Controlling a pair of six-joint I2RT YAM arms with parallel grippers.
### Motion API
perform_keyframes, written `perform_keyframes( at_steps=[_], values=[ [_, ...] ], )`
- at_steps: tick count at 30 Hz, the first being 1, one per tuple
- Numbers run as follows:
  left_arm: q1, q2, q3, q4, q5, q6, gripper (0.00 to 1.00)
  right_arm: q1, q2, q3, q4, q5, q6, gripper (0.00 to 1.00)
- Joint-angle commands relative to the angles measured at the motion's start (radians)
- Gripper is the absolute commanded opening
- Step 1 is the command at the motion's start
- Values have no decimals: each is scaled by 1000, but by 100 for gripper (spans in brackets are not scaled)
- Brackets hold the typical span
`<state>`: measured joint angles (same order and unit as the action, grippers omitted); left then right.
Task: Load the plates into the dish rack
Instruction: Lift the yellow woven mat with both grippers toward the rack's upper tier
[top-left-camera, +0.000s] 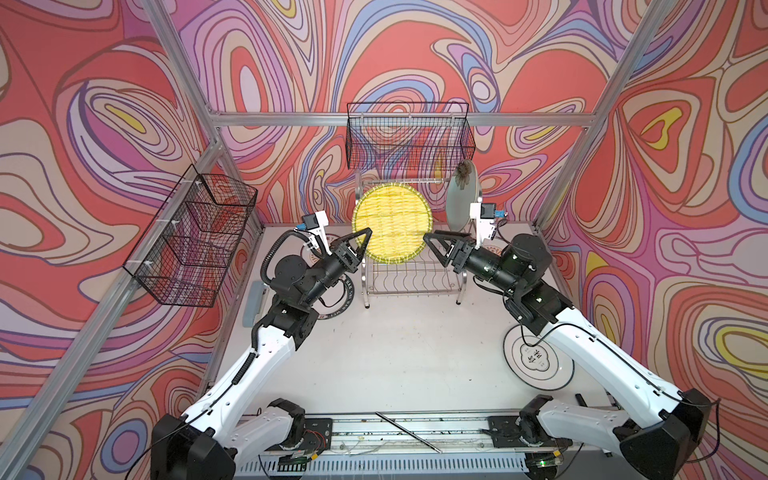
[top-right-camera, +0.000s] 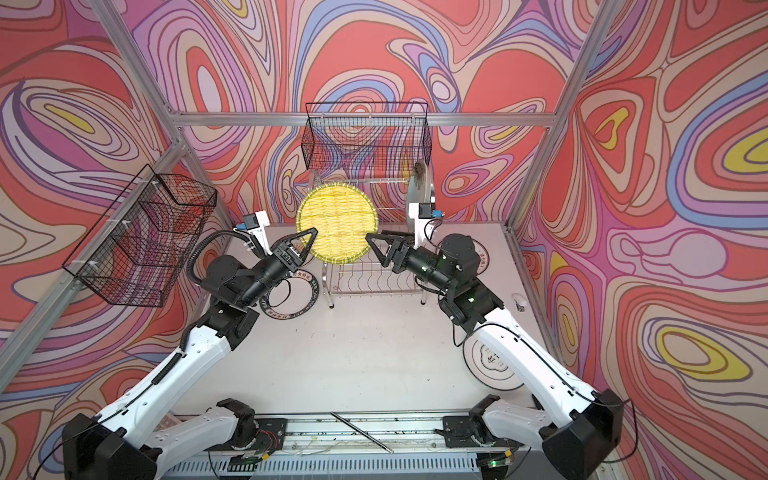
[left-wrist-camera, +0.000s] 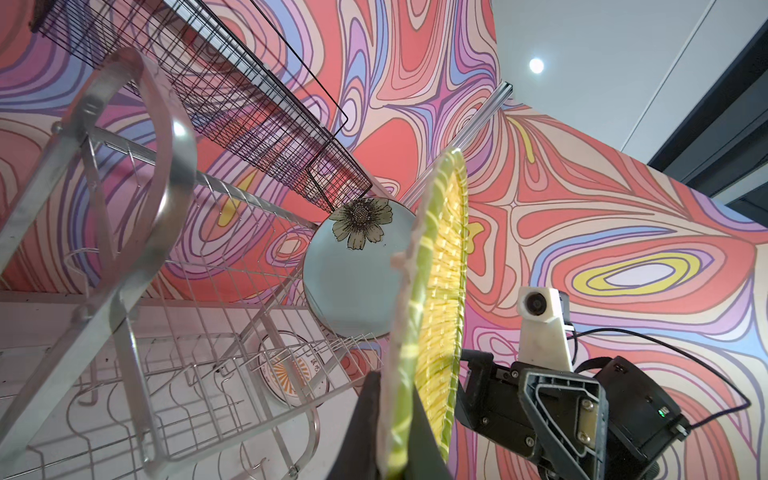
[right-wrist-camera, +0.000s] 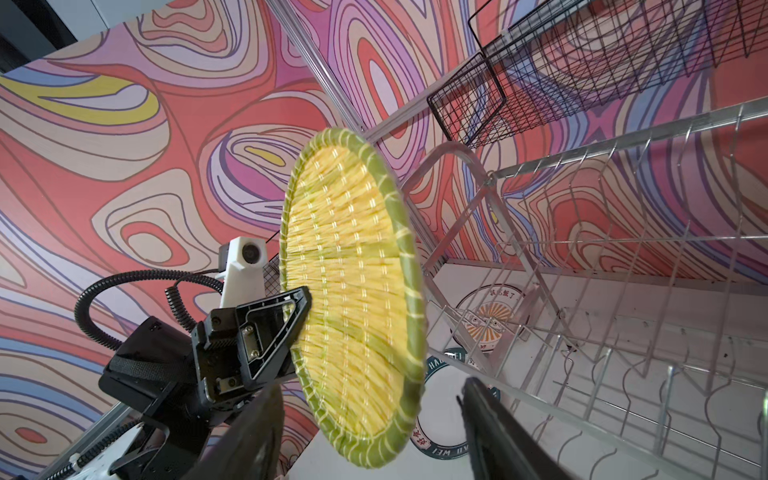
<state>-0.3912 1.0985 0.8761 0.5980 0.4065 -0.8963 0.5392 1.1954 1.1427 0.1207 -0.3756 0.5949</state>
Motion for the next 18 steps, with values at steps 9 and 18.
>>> perform_keyframes(
  at_steps=[9, 18],
  values=[
    [-36, -7, -20, 212, 46, -6, 0, 4, 73, 55, 31, -57, -5, 58],
    [-44, -3, -20, 209, 47, -1, 0, 4, 84, 72, 113, -124, 25, 36]
  ],
)
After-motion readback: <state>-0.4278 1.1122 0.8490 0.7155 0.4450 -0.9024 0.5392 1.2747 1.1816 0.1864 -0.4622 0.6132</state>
